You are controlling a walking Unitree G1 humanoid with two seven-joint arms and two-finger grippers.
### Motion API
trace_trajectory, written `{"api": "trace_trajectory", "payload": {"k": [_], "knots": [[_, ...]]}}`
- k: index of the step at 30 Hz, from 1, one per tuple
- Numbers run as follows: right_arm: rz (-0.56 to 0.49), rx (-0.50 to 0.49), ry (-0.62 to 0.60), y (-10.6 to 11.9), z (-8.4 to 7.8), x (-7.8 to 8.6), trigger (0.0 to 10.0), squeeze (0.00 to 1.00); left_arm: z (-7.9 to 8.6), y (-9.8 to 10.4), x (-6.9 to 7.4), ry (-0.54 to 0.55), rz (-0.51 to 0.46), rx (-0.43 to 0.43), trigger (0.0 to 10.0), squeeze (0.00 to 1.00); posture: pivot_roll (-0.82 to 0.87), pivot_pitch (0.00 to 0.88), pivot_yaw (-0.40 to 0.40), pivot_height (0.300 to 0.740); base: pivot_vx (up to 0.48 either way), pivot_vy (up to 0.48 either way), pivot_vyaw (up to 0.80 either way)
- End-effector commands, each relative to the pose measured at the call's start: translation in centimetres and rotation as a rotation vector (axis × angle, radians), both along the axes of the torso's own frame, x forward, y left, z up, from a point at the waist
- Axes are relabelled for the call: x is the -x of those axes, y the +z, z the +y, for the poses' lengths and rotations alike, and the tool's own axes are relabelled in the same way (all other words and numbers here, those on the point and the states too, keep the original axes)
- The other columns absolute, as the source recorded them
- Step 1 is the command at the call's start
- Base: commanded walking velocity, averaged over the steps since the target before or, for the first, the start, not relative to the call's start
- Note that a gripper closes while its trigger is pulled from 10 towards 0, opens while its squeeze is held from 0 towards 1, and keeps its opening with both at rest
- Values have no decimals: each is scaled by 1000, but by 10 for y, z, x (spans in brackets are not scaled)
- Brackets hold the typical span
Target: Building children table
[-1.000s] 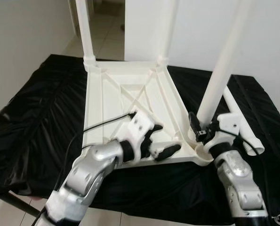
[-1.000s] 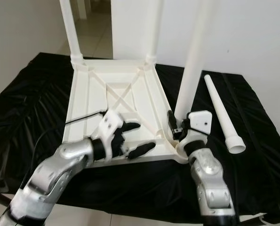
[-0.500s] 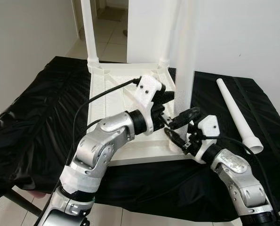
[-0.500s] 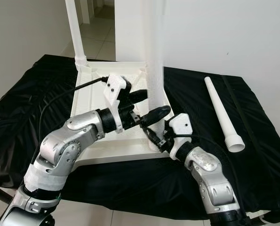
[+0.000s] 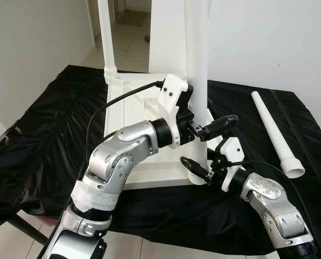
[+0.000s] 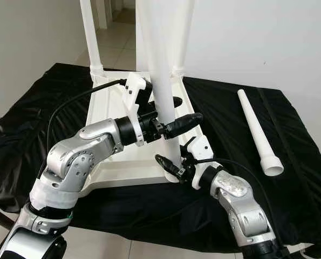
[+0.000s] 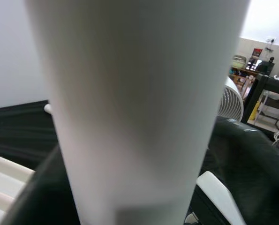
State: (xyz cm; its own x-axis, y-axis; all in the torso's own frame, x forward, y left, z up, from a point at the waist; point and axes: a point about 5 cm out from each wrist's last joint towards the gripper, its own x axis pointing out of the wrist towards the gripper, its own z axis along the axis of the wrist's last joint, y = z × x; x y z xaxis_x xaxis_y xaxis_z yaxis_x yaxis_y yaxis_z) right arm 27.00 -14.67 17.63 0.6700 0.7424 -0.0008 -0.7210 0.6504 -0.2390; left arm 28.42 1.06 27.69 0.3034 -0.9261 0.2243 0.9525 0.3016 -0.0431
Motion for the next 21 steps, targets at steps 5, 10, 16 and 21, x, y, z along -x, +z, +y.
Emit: {"api": "trace_trajectory", "payload": {"k": [5,10,16,21], "knots": [[-10,-3,-11,2,-4,-1,10000,0,-1,-1,1,-88,12,-26,0,0,-8,26,-8,740,0,0,0],[-20,-11,-27,3,-5,-2,10000,0,-1,-1,0,-87,17,-31,0,0,-8,26,-8,740,0,0,0],[-42,-20,-66,5,-7,-6,10000,0,0,0,-2,-82,16,-35,0,0,-9,24,-9,740,0,0,0],[-56,-74,-151,10,-12,-14,10000,1000,-1,4,-6,-39,11,-38,10000,0,-8,25,-13,740,0,0,0]]}}
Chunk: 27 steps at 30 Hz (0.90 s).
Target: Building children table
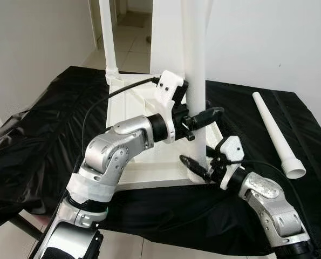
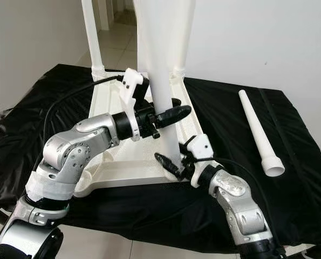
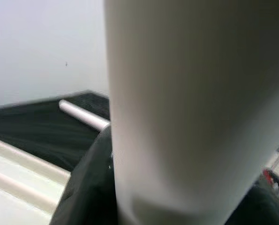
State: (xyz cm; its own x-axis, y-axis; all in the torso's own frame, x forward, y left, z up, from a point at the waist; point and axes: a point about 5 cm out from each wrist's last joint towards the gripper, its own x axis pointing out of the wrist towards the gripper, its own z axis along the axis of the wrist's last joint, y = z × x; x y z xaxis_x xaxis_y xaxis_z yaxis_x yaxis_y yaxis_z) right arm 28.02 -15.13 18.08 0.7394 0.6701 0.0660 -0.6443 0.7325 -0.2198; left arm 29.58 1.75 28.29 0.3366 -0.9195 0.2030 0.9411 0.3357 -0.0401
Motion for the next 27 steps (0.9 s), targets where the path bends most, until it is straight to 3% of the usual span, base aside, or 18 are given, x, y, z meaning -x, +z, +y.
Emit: {"api": "trace_trajectory", "payload": {"k": [1,6,7,8,9,19,20,22,24,27], "knots": [[-38,-19,-89,8,-8,-7,10000,1000,-8,1,2,-41,8,-11,10000,0,-9,25,-15,740,0,0,0],[-72,-34,-187,12,-4,-15,10000,1000,-9,9,-7,70,-3,10,10000,0,-9,25,-16,740,0,0,0],[-75,-39,-205,13,-3,-16,10000,839,-10,10,-8,93,-4,18,10000,0,-8,25,-18,740,0,0,0],[-75,-39,-205,13,-3,-16,10000,839,-10,10,-8,93,-4,18,10000,0,-8,25,-18,740,0,0,0],[-84,-41,-226,14,0,-17,10000,0,-11,12,-10,131,-14,18,10000,0,-6,25,-20,740,0,0,0],[-126,-18,-333,8,28,-26,10000,0,-16,24,-25,332,-20,53,10000,0,6,21,-32,740,0,0,0],[-132,-12,-357,7,32,-27,10000,0,-14,26,-30,390,-38,48,10000,0,5,21,-31,740,0,0,0],[-132,-12,-357,7,32,-27,10000,0,-14,26,-30,390,-38,48,10000,0,5,21,-31,740,0,0,0],[-144,3,-443,5,39,-32,10000,0,-12,27,-39,498,-73,23,10000,0,1,16,-28,740,0,0,0],[-150,7,-479,5,43,-35,10000,0,-12,29,-40,520,-76,23,10000,0,2,13,-27,740,0,0,0]]}}
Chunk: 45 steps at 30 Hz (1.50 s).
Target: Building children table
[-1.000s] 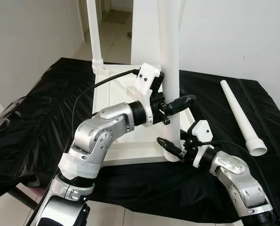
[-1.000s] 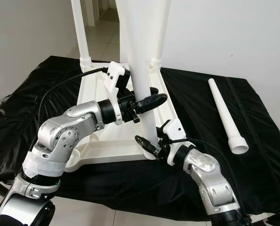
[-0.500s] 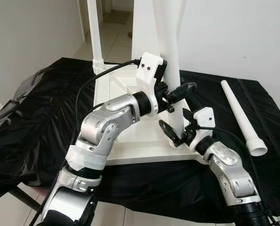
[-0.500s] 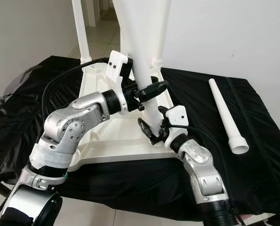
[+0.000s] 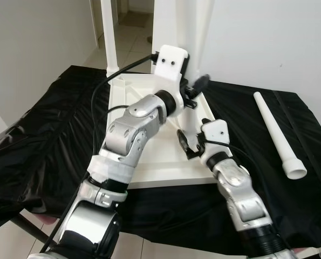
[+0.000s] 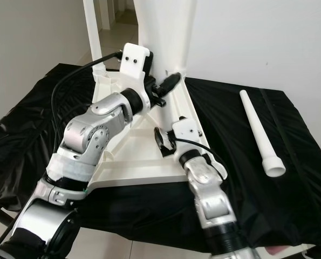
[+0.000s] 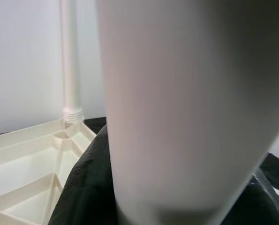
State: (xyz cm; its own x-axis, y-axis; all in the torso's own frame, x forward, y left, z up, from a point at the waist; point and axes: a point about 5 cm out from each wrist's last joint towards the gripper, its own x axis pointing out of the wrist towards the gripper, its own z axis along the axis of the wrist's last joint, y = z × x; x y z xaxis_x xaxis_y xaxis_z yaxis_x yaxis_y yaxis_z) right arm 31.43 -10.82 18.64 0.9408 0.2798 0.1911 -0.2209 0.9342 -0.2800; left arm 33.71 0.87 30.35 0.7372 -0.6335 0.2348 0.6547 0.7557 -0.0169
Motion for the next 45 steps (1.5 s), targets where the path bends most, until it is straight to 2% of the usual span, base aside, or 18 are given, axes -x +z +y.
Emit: {"api": "trace_trajectory", "payload": {"k": [1,8,14,20,31,32,33,34,35,45], "knots": [[-10,9,-57,0,3,-4,10000,0,-5,10,1,9,-46,-1,10000,0,2,13,-27,740,0,0,0],[-22,2,-99,3,8,-10,10000,0,-10,13,4,0,-58,0,10000,0,7,5,-26,740,0,0,0],[-50,-55,-104,11,20,-24,10000,0,-20,18,9,-18,-76,14,10000,0,23,0,-34,740,0,0,0],[-63,-63,-106,13,26,-31,10000,0,-22,19,10,-10,-85,20,10000,0,34,0,-43,740,0,0,0],[-66,-68,-154,9,26,-33,9922,0,-23,21,10,0,-97,20,10000,0,39,0,-49,740,0,0,0],[-65,-75,-158,8,26,-34,9255,0,-23,21,10,1,-97,21,10000,0,39,0,-49,740,0,0,0],[-68,-80,-165,9,25,-35,3725,0,-24,21,10,-1,-97,21,10000,0,38,0,-48,740,0,0,0],[-74,-82,-167,9,24,-36,2706,0,-24,21,11,-4,-97,20,10000,0,38,0,-48,740,0,0,0],[-82,-83,-171,10,24,-36,0,0,-25,21,11,-6,-97,20,10000,0,38,0,-48,740,0,0,0],[-114,-111,-234,14,17,-36,0,0,-27,20,13,-12,-100,12,10000,0,39,6,-35,740,0,0,0]]}}
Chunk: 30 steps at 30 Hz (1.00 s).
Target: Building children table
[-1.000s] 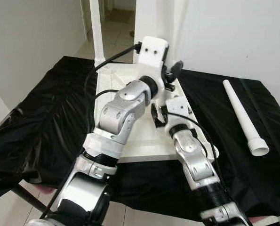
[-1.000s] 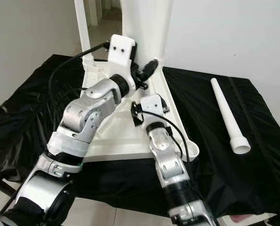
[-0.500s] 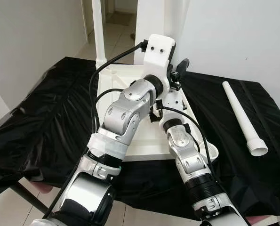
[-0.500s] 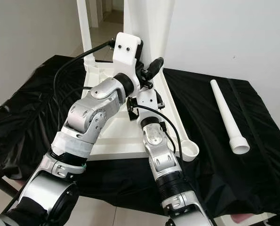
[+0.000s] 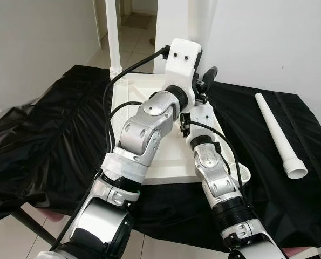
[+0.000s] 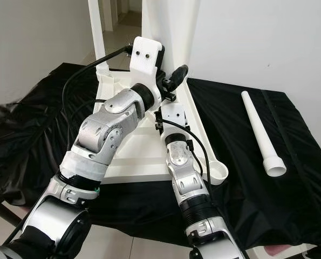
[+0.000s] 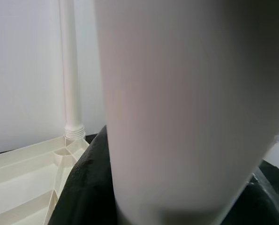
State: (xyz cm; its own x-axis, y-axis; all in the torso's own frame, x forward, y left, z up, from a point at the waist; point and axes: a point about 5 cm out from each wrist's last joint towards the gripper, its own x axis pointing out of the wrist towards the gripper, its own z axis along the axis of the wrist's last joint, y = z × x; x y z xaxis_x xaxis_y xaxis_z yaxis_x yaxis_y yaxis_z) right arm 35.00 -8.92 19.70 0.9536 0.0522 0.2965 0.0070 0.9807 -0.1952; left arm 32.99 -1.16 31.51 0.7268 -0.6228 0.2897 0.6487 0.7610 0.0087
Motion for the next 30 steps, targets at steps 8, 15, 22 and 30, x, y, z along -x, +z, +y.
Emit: {"api": "trace_trajectory", "payload": {"k": [8,15,22,30], "knots": [[-26,-29,-63,5,-6,-1,10000,0,-9,7,8,-39,-38,-4,10000,235,31,17,-35,740,0,0,0],[-22,-61,-72,8,-10,-3,10000,0,-9,9,12,-92,-7,79,10000,1000,33,22,-38,740,0,0,0],[50,-125,-48,0,-9,-6,10000,0,-8,12,16,-131,32,173,10000,702,43,38,-44,740,0,0,0],[64,-168,-101,0,-20,-6,10000,0,-3,14,21,-176,39,226,10000,0,49,38,-48,740,0,0,0]]}}
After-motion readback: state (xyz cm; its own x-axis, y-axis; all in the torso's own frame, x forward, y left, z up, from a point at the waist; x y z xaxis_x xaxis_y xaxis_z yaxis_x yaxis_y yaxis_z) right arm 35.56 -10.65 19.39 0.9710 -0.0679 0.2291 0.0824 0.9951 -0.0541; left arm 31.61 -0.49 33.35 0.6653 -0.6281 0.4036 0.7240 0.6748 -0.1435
